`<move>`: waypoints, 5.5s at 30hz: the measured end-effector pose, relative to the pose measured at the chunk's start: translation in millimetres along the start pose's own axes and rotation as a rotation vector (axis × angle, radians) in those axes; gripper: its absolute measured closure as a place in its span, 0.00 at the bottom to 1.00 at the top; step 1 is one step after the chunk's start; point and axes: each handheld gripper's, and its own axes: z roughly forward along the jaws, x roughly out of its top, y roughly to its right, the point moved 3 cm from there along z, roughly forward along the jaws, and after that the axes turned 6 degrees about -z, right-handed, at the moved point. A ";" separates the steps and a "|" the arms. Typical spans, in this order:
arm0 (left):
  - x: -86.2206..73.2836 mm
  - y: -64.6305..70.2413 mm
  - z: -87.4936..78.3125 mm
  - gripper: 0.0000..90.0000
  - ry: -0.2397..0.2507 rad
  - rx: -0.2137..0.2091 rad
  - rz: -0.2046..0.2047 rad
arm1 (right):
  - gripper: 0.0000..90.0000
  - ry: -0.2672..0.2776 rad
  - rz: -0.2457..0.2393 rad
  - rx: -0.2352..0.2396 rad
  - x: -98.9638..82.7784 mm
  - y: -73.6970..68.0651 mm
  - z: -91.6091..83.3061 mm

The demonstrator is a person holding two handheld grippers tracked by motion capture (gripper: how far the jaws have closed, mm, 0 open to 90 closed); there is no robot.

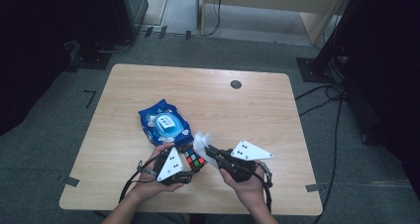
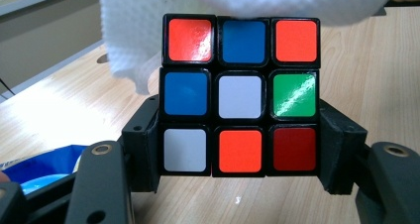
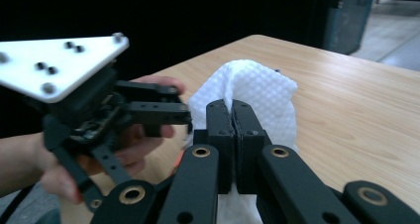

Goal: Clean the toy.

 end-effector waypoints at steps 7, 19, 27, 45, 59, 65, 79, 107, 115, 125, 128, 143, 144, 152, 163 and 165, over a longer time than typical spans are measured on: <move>2.1 -0.4 -2.9 0.38 0.012 -0.001 0.005 | 0.99 -0.017 0.013 -0.006 -9.9 3.9 7.3; 2.8 -1.9 -3.2 0.38 0.018 0.000 -0.005 | 0.98 -0.111 0.092 -0.137 -32.2 35.8 7.8; 1.5 -2.1 -1.9 0.38 0.010 0.003 -0.007 | 0.98 0.014 0.047 -0.027 -4.3 9.8 -0.9; 3.2 -2.3 -4.1 0.38 0.014 0.010 0.001 | 0.97 -0.095 0.062 -0.091 -30.6 27.8 10.0; 6.2 -13.9 -10.4 0.38 0.030 0.022 -0.058 | 0.86 -0.100 0.098 -0.228 -49.1 69.8 -7.4; 9.0 -20.1 -10.4 0.38 0.003 0.052 -0.104 | 0.59 -0.018 -0.020 -0.127 -45.5 58.1 -2.7; 15.6 -33.4 -12.6 0.38 -0.020 0.060 -0.234 | 0.30 0.053 -0.273 -0.013 -49.2 22.5 28.8; 21.2 -33.4 -5.4 0.38 -0.066 -0.009 -0.438 | 0.38 0.022 -0.521 -0.118 -53.9 2.7 51.1; 25.1 -36.9 -12.7 0.21 -0.026 -0.028 -0.423 | 0.39 -0.017 -0.415 -0.071 -55.6 8.9 47.5; 24.7 -35.8 -18.8 0.17 -0.004 -0.004 -0.293 | 0.39 -0.037 -0.246 -0.072 -53.1 32.7 36.2; 18.9 -36.2 -16.6 0.17 -0.036 0.037 -0.234 | 0.39 -0.033 -0.165 -0.071 -49.6 39.8 29.0; 4.1 -20.8 1.7 0.17 -0.114 0.153 0.016 | 0.39 -0.102 0.144 0.055 -20.9 42.7 11.5; 4.0 -20.4 1.6 0.17 -0.119 0.157 0.027 | 0.39 -0.114 0.155 0.060 -19.4 41.4 11.4; 0.0 -13.0 4.7 0.17 -0.139 0.201 0.149 | 0.39 -0.211 0.172 0.080 -18.2 30.6 20.5; -0.8 -3.2 7.3 0.25 -0.128 0.180 0.203 | 0.39 -0.269 0.204 0.109 -21.7 22.4 29.9; -0.9 -0.5 7.8 0.31 -0.122 0.168 0.211 | 0.39 -0.267 0.215 0.116 -22.0 22.6 30.1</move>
